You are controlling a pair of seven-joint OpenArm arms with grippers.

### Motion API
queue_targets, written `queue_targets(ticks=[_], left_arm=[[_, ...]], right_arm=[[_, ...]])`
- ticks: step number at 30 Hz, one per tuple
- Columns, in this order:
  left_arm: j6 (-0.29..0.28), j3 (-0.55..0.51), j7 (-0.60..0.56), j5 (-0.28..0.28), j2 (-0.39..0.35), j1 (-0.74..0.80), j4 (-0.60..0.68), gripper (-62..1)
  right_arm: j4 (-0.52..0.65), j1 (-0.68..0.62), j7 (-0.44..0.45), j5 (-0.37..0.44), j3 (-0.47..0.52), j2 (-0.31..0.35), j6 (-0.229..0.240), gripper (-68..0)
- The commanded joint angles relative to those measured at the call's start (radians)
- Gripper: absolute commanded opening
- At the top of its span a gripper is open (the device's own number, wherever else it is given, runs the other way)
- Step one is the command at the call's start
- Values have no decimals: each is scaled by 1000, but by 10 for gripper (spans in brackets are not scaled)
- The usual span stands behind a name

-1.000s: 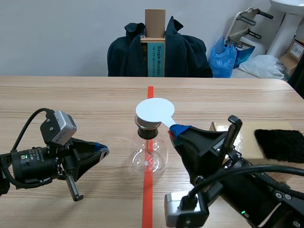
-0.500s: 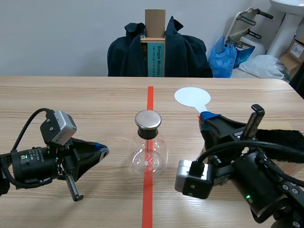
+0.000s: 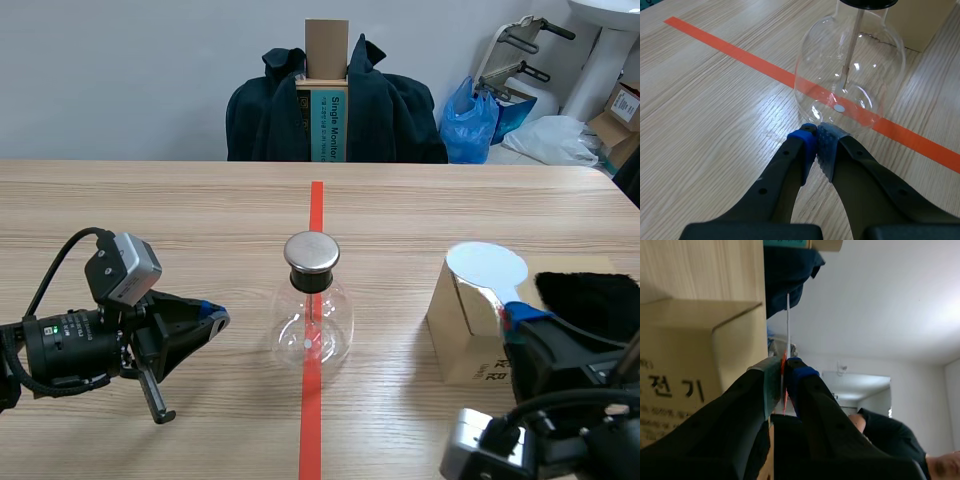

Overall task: Do the electroscope experiment.
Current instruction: 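Put the plate down on the right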

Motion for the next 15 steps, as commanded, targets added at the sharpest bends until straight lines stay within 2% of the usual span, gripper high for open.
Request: queue_targets(ticks=[1,5,11,15], left_arm=[[-2,-10,-9,-11,5,6,21,-577],[-2,-10,-11,-11,5,17,21,-578],[-2,-10,-11,-11,5,27,21,-578],[-2,-10,-12,-11,5,31,21,-578]], right_arm=[[21,15,0,19,15,8,-14,-667],[20,15,-1,58,39,7,-13,-667],[0,18,0,71,48,7,24,-667],[-26,24,8,71,47,3,27,-667]])
